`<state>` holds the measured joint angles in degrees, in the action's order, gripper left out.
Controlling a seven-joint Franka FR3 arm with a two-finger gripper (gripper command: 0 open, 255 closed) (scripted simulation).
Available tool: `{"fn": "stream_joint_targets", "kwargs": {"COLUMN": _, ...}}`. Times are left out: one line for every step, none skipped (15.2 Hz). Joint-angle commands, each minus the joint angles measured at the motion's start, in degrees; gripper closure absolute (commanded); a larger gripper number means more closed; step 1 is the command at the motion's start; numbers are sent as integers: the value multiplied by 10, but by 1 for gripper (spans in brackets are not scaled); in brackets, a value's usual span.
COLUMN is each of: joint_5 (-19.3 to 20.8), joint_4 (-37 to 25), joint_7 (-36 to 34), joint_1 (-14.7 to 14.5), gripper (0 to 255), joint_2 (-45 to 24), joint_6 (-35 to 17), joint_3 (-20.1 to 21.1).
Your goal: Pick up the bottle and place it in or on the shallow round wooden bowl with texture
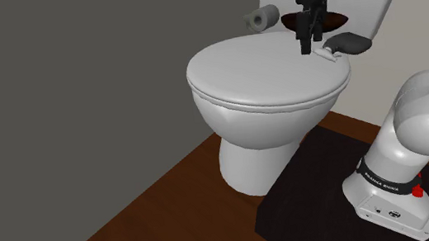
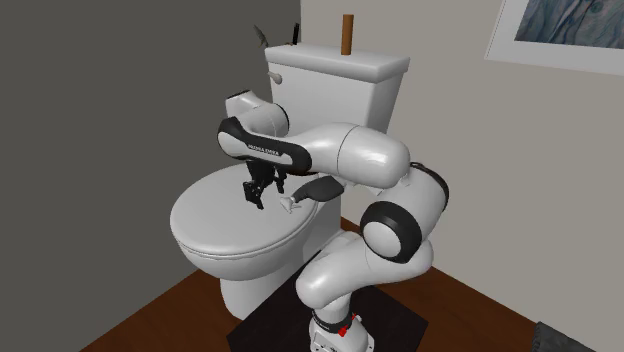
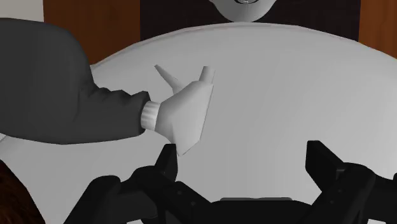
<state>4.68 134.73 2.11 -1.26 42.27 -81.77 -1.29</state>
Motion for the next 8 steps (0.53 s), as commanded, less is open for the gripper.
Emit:
{"fn": "stream_joint_targets", "kwargs": {"joint_5": 0, "joint_4": 0, "joint_7": 0, "joint_1": 0, "gripper": 0, "joint_2": 0, "joint_6": 0, "joint_3": 0}}
{"fn": "stream_joint_targets", "kwargs": {"joint_5": 19, "joint_4": 19, "joint_7": 57, "joint_1": -12, "gripper": 0, "joint_2": 34, "joint_6": -7, "joint_3": -16}}
{"fn": "stream_joint_targets", "kwargs": {"joint_5": 39, "joint_4": 37, "joint_7": 114, "joint_1": -26, "gripper": 0, "joint_2": 67, "joint_6": -13, "joint_3": -36}}
{"fn": "stream_joint_targets", "kwargs": {"joint_5": 59, "joint_4": 54, "joint_7": 172, "joint_1": -39, "gripper": 0, "joint_2": 99, "joint_6": -20, "joint_3": -56}}
{"fn": "stream_joint_targets", "kwargs": {"joint_5": 81, "joint_4": 68, "joint_7": 230, "joint_1": -52, "gripper": 0, "joint_2": 129, "joint_6": -26, "joint_3": -79}}
{"fn": "stream_joint_targets", "kwargs": {"joint_5": 103, "joint_4": 80, "joint_7": 288, "joint_1": -65, "gripper": 0, "joint_2": 158, "joint_6": -33, "joint_3": -104}}
{"fn": "stream_joint_targets", "kwargs": {"joint_5": 125, "joint_4": 89, "joint_7": 346, "joint_1": -79, "gripper": 0, "joint_2": 185, "joint_6": -40, "joint_3": -131}}
{"fn": "stream_joint_targets", "kwargs": {"joint_5": 147, "joint_4": 95, "joint_7": 405, "joint_1": -93, "gripper": 0, "joint_2": 209, "joint_6": -46, "joint_3": -159}}
